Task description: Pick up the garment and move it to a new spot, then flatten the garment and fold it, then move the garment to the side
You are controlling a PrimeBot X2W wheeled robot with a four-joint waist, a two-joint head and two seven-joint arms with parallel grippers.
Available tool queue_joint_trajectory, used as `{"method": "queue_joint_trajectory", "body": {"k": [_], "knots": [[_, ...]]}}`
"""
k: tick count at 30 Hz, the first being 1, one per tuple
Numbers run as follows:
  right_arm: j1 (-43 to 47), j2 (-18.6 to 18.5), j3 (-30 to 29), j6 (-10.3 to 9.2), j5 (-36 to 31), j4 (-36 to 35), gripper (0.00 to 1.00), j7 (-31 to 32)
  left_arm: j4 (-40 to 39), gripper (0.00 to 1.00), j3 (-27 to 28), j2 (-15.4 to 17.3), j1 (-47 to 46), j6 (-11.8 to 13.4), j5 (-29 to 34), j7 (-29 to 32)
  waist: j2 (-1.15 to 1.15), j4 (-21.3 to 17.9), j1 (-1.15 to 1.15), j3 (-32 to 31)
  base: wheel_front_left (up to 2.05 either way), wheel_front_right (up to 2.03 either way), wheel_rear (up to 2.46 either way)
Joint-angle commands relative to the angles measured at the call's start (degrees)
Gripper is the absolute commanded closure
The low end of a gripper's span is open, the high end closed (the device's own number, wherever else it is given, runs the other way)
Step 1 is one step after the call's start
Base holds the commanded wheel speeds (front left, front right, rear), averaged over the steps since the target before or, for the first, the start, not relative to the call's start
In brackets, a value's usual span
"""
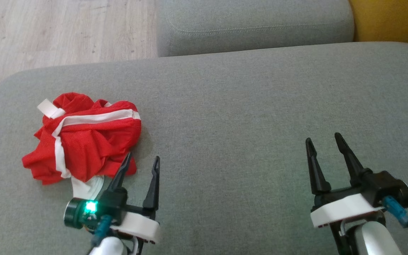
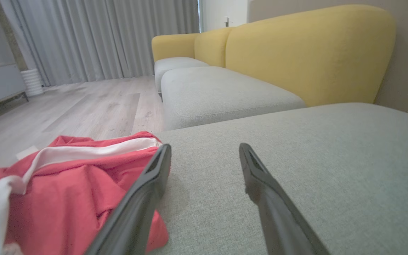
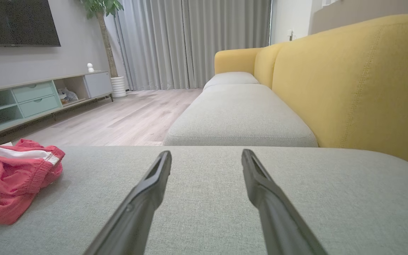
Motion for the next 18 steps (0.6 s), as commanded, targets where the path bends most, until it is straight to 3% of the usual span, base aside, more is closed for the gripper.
{"method": "queue_joint_trajectory", "body": {"k": [1,9,14,18], "knots": [[-2.60,-0.50,1.52,-0.03,-3.08,-2.55,0.00,-1.23,-1.09,0.00,0.02,1.58,-3.83,1.29,3.25,-1.12,0.00,-0.03,0.00,0.06,0.00,0.00,0.00],[-2.88,-0.53,2.62,-0.04,-8.10,-3.93,0.00,-2.41,0.54,0.00,-3.10,2.35,-5.40,4.17,8.31,-2.29,0.00,-0.09,0.00,0.40,0.00,0.00,0.00],[-2.80,-0.55,2.76,-0.04,-7.58,-5.32,0.00,-3.26,-1.84,0.00,-1.69,0.96,-4.84,5.09,5.51,-3.13,0.00,-0.11,0.00,0.64,0.00,0.00,0.00],[-2.36,-0.56,1.87,-0.04,-4.68,-5.78,0.00,-3.93,-3.25,0.00,0.27,-0.37,-3.19,4.18,2.38,-3.80,0.00,0.02,0.00,0.75,0.00,0.00,0.00]]}}
